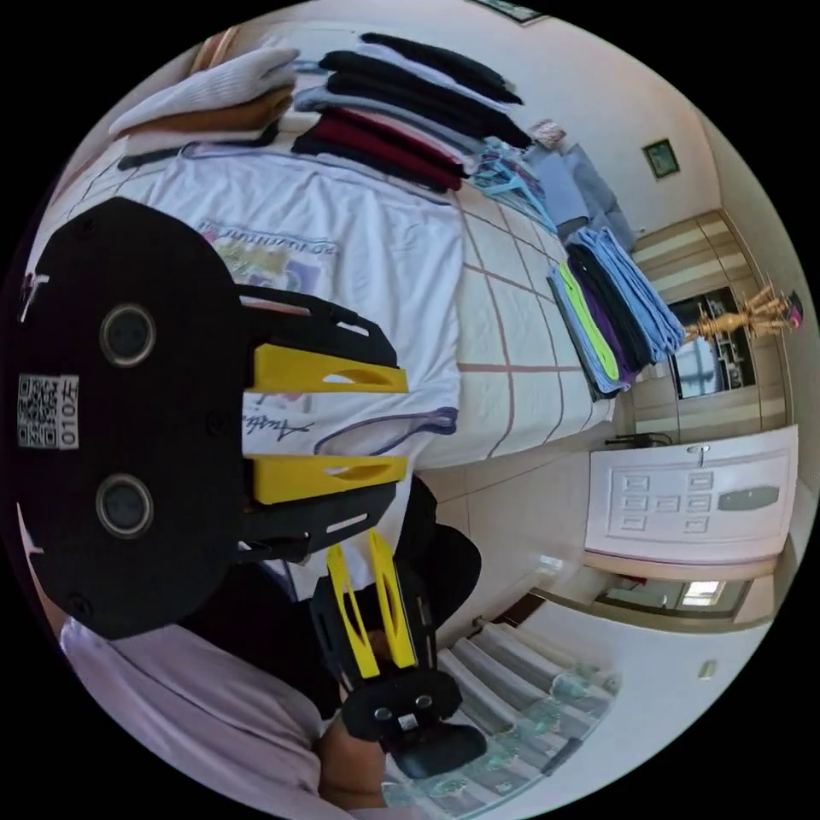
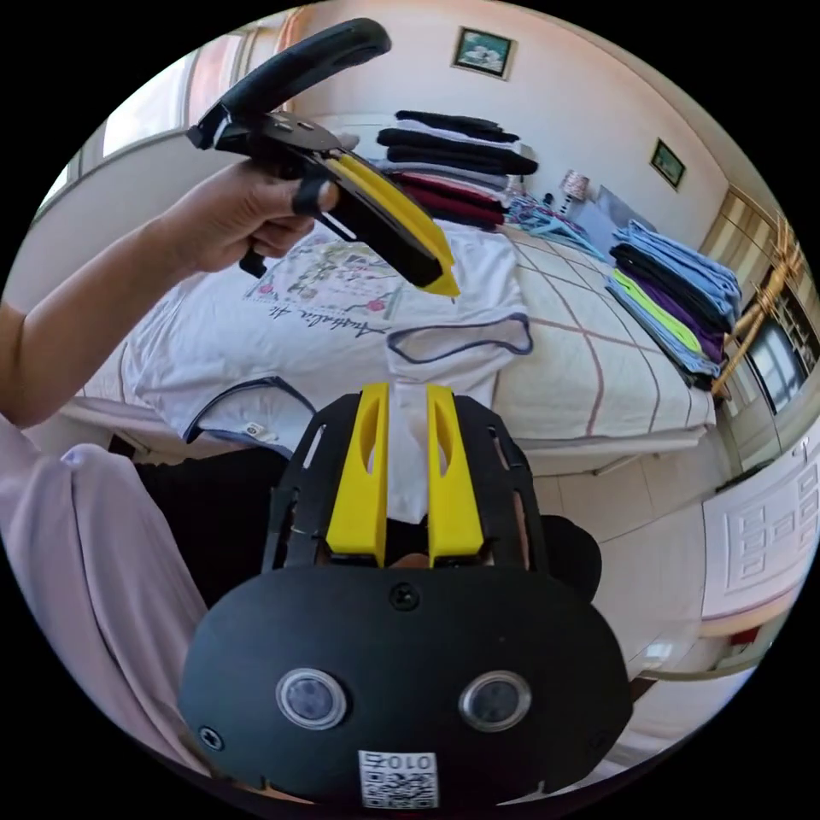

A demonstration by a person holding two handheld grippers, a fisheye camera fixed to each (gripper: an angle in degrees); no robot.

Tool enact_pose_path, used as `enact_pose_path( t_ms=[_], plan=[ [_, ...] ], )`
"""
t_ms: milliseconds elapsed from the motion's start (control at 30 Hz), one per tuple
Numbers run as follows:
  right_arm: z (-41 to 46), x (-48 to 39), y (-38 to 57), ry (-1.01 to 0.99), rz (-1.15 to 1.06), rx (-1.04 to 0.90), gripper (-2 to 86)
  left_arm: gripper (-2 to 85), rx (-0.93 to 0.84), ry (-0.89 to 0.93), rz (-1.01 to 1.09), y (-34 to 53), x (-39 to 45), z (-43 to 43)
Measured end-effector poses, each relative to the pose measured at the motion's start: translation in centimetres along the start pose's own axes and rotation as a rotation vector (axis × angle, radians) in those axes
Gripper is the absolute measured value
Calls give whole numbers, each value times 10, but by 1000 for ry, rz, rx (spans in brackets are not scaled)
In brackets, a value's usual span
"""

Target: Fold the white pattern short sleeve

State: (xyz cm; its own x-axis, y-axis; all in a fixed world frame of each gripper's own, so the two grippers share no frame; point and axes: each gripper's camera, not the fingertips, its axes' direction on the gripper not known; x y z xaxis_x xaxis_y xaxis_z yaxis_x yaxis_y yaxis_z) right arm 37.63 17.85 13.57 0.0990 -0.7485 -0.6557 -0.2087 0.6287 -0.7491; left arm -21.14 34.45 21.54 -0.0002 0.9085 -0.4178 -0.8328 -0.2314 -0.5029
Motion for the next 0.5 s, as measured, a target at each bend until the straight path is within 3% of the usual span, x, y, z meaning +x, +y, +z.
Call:
enact_pose_path(
  t_ms=[167,333,500],
  plan=[
    [8,19,14,-46,79,20,84,63,-100,-132,191,-74,29,56],
    [28,14,16,-60,53,-4,85,33,-195,-149,244,-89,24,90],
    [48,19,29,-66,72,-46,84,14,-77,-8,140,-82,-17,63]
  ],
)
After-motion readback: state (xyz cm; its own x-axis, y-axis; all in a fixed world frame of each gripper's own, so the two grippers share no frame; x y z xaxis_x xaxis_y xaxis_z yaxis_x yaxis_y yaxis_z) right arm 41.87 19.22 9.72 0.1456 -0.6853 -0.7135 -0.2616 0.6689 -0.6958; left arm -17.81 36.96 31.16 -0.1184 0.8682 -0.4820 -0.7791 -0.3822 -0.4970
